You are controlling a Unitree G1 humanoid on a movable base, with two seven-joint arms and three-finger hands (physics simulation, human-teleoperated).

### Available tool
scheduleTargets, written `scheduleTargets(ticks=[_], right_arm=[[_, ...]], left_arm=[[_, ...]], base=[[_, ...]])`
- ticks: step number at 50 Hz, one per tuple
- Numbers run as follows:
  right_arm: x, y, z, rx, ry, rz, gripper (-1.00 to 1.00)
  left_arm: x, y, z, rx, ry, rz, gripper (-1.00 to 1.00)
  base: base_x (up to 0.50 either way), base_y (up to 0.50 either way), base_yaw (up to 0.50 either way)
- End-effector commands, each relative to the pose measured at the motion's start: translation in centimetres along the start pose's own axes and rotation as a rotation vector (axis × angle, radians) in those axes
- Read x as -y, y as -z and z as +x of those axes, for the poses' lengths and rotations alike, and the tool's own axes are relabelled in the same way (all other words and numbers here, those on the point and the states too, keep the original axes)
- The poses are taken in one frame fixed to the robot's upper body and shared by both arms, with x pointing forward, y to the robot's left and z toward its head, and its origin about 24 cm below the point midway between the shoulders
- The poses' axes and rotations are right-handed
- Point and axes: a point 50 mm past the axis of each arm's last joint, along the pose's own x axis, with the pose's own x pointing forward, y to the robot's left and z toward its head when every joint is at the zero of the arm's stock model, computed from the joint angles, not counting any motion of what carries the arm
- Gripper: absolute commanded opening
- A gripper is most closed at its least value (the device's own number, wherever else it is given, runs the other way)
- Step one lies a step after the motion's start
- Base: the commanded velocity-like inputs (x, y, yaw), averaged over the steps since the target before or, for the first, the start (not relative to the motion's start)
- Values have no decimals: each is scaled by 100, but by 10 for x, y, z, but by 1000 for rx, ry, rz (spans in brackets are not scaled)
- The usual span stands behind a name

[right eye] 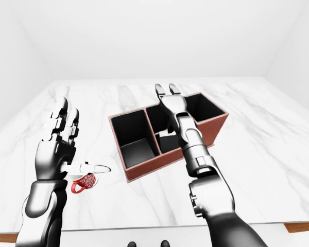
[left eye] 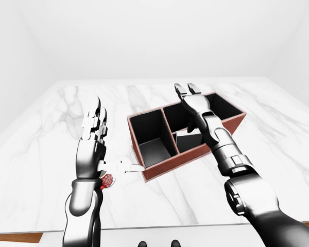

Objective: Pick up the book and place it in the back compartment of the caddy.

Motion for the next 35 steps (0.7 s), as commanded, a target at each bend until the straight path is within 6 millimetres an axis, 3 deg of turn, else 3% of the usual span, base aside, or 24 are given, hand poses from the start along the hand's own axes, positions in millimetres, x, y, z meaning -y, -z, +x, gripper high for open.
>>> scheduleTargets(ticks=[1,10,16,21,26,35], right_arm=[[23,-5,-6,42,35,77,100],[71,-19,-27,173,118,202,100],[107,-31,-52,314,184,265,100],[132,-31,-67,335,218,346,100],[166,-34,-94,437,292,376,100],[206,-43,-143,634,472,329,100]], left_arm=[[0,-1,0,5,0,1,100],[0,-1,0,1,0,2,100],[0,0,0,1,0,3,100],[0,0,0,-2,-1,3,100],[0,0,0,-1,1,3,100],[1,-1,0,4,2,5,100]], base=[[0,0,0],[0,0,0],[0,0,0],[0,0,0],[0,0,0],[0,0,0]])
